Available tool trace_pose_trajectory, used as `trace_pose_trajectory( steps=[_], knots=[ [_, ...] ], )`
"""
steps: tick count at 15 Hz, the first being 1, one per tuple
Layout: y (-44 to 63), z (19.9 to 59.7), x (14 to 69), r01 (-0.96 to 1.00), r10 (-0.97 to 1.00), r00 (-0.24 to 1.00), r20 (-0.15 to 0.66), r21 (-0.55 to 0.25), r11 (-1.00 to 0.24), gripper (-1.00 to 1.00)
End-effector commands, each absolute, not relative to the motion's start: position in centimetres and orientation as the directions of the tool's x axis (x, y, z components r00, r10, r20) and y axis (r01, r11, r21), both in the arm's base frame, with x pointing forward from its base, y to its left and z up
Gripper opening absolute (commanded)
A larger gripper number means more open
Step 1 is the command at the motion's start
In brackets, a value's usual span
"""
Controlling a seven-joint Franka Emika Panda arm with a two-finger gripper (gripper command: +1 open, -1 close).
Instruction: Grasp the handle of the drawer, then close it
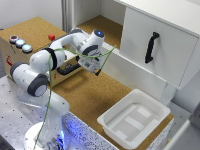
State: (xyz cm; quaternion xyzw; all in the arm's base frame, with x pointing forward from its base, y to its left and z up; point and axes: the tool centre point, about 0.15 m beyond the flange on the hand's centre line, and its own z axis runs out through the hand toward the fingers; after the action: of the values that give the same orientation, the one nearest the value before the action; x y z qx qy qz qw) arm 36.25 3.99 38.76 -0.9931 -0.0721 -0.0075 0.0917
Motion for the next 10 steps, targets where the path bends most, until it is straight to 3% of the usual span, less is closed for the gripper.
trace_pose_trajectory(
  steps=[1, 2, 5, 6, 10],
  knots=[
    [8.1, 36.0, 37.8, 0.066, 0.067, 0.997, -0.048, -0.019, -0.998, 1.00],
    [8.4, 35.4, 37.9, 0.050, 0.052, 0.997, -0.055, -0.033, -0.998, 1.00],
    [7.9, 34.3, 38.8, -0.017, -0.003, 0.997, -0.081, -0.178, -0.984, 1.00],
    [7.0, 34.4, 39.3, -0.052, -0.034, 0.996, -0.079, -0.237, -0.970, -1.00],
    [6.1, 34.0, 39.5, 0.053, 0.078, 0.994, -0.073, -0.296, -0.954, -1.00]
  ],
)
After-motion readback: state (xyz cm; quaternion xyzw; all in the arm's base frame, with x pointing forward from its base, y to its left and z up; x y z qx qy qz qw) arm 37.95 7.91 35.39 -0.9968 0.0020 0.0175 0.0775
